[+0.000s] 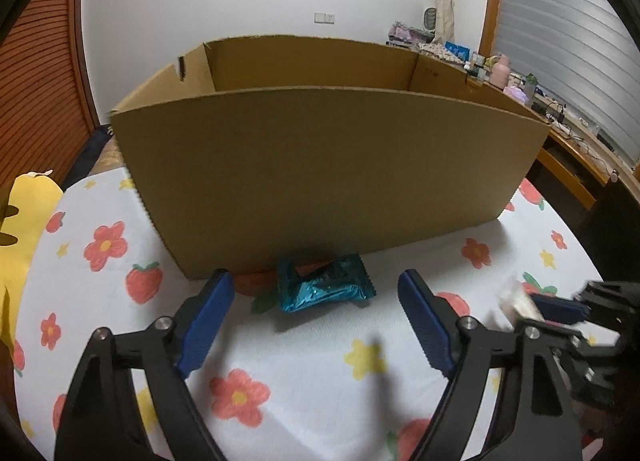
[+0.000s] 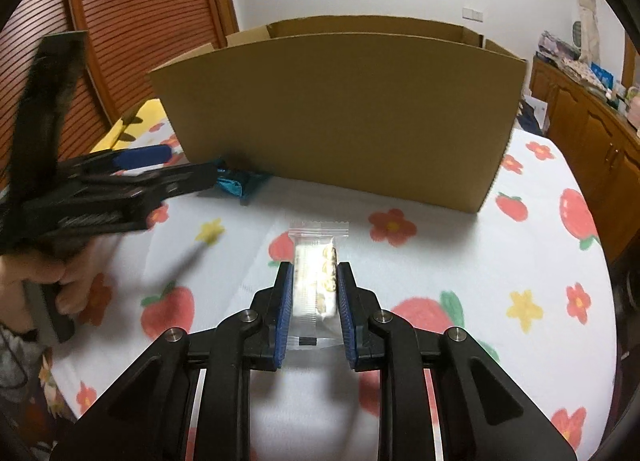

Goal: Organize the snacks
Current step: 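Close the left tool on the teal foil candy while the right tool grasps the clear-wrapped biscuit, then lift both snacks and carry them over the box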

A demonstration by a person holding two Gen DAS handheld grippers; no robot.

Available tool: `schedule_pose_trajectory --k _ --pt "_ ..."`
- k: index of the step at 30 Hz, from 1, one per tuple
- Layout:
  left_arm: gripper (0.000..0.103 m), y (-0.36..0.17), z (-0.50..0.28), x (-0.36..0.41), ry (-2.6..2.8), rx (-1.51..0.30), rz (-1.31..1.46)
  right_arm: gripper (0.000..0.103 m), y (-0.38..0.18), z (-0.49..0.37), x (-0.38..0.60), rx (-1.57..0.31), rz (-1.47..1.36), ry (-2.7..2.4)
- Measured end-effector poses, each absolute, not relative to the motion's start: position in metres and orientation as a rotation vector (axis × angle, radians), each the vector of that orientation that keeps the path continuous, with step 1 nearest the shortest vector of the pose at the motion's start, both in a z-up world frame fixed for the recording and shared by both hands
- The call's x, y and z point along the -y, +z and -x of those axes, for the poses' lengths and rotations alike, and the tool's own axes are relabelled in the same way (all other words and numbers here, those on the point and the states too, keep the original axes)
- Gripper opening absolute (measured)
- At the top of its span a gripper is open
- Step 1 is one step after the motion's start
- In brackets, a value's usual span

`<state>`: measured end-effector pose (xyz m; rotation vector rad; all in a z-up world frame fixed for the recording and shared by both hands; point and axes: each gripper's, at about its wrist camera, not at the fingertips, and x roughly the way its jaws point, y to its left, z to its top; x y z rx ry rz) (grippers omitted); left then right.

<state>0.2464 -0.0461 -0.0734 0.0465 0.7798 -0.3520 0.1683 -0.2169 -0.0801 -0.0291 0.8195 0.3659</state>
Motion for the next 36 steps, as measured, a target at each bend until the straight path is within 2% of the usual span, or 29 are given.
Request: schedule_pose_trajectory --k 2,5,9,17,27,28,36 --pt "0.075 -0.076 -0.252 0.049 -0.342 -0.793 -0.048 0.019 -0.079 -0.163 0.218 -0.812 0.025 0.368" --pt "0.070 -0.079 -0.258 0.054 -0.317 -0.817 -0.078 0.019 -0.079 -0.155 0.218 -0.801 0.025 0.369" --pt "0.068 -0.083 -0.263 0.059 -0.301 -0.844 -0.107 0.020 -0.082 -0.147 0.215 -0.789 0.059 0.354" --pt "0.058 -0.092 -0.269 0.068 -0.292 -0.887 -0.134 0.020 -0.087 -0.145 0.221 -0.794 0.047 0.360" --pt "0.039 -0.090 -0.266 0.068 -0.313 -0.900 -0.105 0.020 -0.089 -0.148 0.221 -0.801 0.039 0.370" --pt "0.033 -0.089 -0.264 0.067 -0.319 -0.897 -0.109 0.020 -0.089 -0.148 0.221 -0.801 0.041 0.369" --pt "0.029 -0.086 -0.246 0.055 -0.346 -0.892 -0.114 0.020 -0.089 -0.146 0.220 -0.792 0.050 0.368"
